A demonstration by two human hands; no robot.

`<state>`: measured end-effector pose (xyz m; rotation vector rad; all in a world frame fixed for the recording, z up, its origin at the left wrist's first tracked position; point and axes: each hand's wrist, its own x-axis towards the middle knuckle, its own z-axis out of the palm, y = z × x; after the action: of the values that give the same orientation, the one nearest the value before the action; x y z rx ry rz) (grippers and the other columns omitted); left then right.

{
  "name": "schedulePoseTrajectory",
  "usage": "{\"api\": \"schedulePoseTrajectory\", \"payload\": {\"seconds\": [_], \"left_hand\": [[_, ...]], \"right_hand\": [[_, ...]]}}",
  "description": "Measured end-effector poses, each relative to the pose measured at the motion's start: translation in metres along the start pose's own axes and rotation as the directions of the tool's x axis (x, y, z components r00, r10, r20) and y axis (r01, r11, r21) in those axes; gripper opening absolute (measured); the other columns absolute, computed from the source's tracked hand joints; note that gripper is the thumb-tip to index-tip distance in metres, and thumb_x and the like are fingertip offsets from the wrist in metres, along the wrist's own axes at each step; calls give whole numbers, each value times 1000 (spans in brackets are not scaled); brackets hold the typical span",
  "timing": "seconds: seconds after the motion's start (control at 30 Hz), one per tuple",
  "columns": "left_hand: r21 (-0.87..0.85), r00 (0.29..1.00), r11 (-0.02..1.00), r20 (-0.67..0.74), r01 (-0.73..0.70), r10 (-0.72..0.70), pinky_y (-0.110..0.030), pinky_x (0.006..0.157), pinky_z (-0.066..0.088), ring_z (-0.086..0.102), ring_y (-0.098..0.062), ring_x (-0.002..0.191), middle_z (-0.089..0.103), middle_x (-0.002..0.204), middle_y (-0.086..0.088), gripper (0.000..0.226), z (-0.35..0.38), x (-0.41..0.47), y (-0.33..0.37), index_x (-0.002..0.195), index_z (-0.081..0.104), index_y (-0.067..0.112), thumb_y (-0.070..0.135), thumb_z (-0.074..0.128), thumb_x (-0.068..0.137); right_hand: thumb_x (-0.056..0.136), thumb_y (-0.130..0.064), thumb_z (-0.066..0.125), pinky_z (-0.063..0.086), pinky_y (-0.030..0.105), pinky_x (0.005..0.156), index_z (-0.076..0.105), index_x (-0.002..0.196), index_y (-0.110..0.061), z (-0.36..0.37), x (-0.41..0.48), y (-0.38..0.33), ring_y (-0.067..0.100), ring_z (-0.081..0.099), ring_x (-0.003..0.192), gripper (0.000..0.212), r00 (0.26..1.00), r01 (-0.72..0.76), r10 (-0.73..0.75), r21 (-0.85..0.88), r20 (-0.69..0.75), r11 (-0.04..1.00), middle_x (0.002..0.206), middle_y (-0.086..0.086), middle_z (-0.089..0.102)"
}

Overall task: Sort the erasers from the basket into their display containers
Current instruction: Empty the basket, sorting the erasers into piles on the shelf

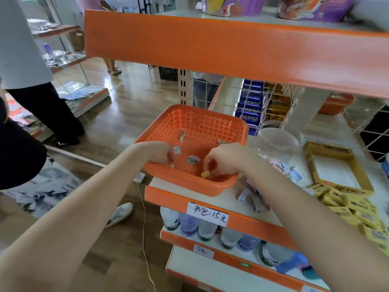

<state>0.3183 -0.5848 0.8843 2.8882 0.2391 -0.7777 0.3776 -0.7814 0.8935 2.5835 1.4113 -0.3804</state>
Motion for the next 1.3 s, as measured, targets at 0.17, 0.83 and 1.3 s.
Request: {"api": "schedulePoseTrajectory", "payload": {"seconds": [0.17,0.83,1.3], "left_hand": [[46,999,999,-42,-13,15,-23,73,42,54,-17,90,61,112,0,26,6,7,0,115,63,23,17,56,91],[-421,832,812,-537,-404,135,-19,80,51,64,-3,84,67,89,8,10,3,-2,5,91,64,20,23,69,83],[-347,671,615,-602,-708,433,-28,85,53,65,-9,89,68,97,8,22,-28,8,230,106,66,21,33,63,88]], "right_hand": [[92,-38,47,40,31,65,58,101,-22,11,6,1,19,57,89,21,986,-41,28,-79,-165,996,97,-2,62],[81,-28,62,45,24,58,48,89,-20,11,-7,7,6,55,65,18,826,9,329,593,-459,805,75,-8,59],[86,-18,66,47,17,71,64,102,-13,51,-191,121,11,59,78,17,464,-194,738,757,-490,625,87,-1,63]]}}
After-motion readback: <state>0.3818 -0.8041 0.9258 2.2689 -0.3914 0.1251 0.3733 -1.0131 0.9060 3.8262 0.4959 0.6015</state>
